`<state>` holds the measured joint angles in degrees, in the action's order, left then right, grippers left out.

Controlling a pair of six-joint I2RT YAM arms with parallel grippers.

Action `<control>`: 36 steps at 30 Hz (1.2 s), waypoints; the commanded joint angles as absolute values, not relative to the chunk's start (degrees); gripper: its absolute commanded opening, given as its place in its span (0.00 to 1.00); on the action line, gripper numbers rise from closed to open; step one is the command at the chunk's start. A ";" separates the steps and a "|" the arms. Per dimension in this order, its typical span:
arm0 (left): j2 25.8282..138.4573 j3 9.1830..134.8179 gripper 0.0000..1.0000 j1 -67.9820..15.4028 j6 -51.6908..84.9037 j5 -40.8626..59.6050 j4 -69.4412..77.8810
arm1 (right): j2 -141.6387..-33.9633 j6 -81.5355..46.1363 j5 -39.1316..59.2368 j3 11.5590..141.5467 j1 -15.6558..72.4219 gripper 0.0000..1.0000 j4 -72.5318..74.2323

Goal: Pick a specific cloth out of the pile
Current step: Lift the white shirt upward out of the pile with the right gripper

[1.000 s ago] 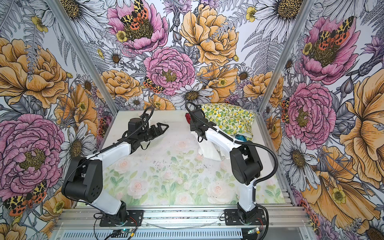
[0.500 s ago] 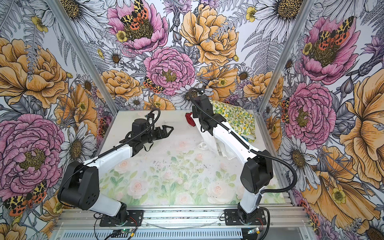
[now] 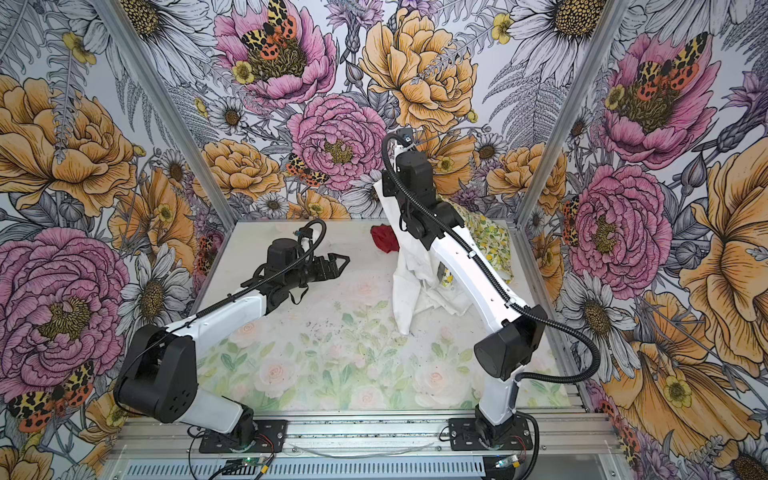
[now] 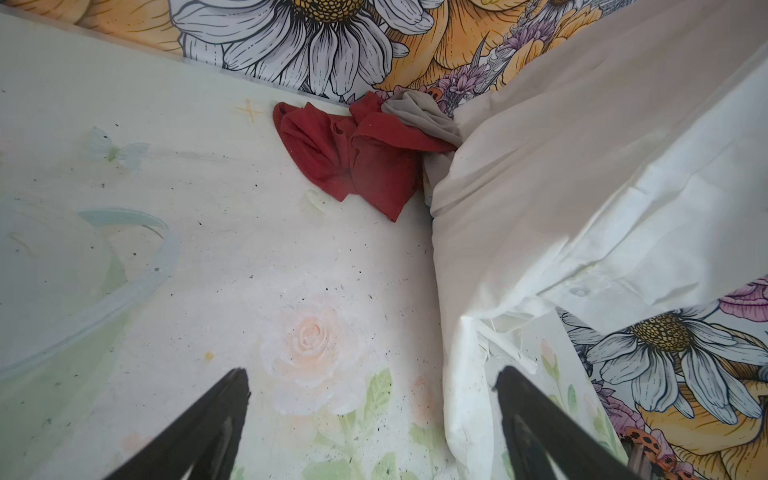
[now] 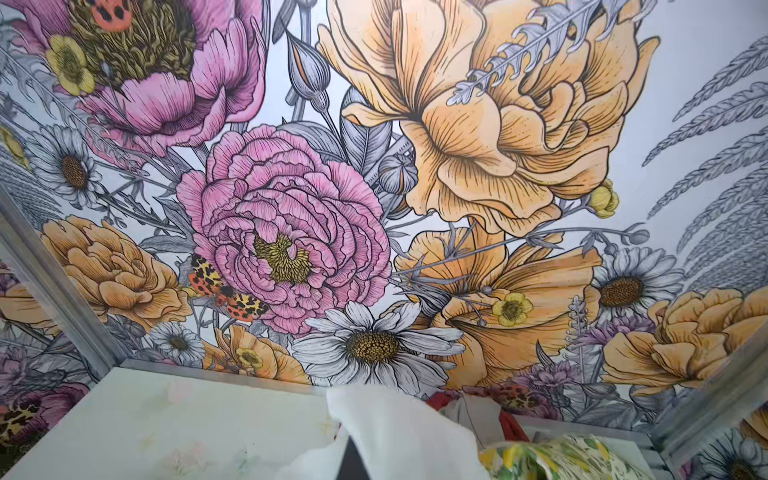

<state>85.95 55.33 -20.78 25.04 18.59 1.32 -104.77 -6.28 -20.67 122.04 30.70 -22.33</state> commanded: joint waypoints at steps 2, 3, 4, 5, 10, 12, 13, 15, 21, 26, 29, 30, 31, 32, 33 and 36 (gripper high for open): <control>84.81 54.76 0.94 -21.16 23.54 17.23 1.42 | -106.58 -4.46 -16.68 131.77 31.91 0.00 -19.05; 84.73 54.78 0.94 -21.16 23.49 17.23 1.50 | -107.08 -4.08 -16.37 133.47 32.32 0.00 -18.99; 84.64 54.72 0.94 -21.17 23.44 17.23 1.58 | -107.50 -3.73 -16.29 134.73 32.71 0.00 -19.09; 84.51 54.60 0.94 -21.17 23.30 17.23 1.77 | -107.74 -3.42 -16.35 135.60 33.12 0.00 -19.03; 83.47 53.82 0.94 -21.33 23.05 17.49 2.90 | -106.44 -3.16 -17.71 132.86 34.32 0.00 -18.99; 82.79 53.24 0.94 -21.44 22.93 18.43 4.25 | -105.12 -3.76 -18.34 129.94 34.37 0.00 -18.97; 82.45 52.82 0.94 -21.58 22.77 18.89 5.17 | -104.59 -4.05 -18.54 128.69 34.37 0.00 -18.90; 81.72 51.86 0.95 -22.11 22.44 20.26 7.33 | -103.19 -4.57 -18.86 126.12 34.38 0.00 -18.97; 80.54 48.44 0.96 -26.10 19.81 22.63 14.26 | -99.32 -5.94 -21.33 120.39 33.95 0.00 -18.99; 85.54 48.91 0.97 -28.61 21.43 20.62 22.83 | -96.71 -8.19 -19.83 115.98 32.89 0.00 -18.95; 92.59 53.34 0.99 -30.47 20.78 17.64 29.52 | -95.82 -9.40 -19.43 113.68 32.42 0.00 -18.97; 95.90 56.06 0.99 -31.35 19.77 17.57 31.15 | -95.55 -10.09 -18.72 113.08 32.10 0.00 -18.97; 98.97 58.89 0.99 -32.00 19.04 17.81 31.48 | -95.52 -10.57 -18.11 112.67 31.75 0.00 -18.94; 102.19 62.10 0.99 -32.62 18.64 17.95 31.53 | -95.19 -11.15 -17.60 112.31 31.42 0.00 -19.04; 106.08 64.94 0.99 -33.25 18.59 17.60 32.18 | -94.84 -11.72 -16.69 111.73 30.98 0.00 -19.00; 112.33 69.04 0.86 -33.62 24.28 17.08 40.58 | -93.76 -13.39 -15.67 109.37 29.54 0.00 -19.01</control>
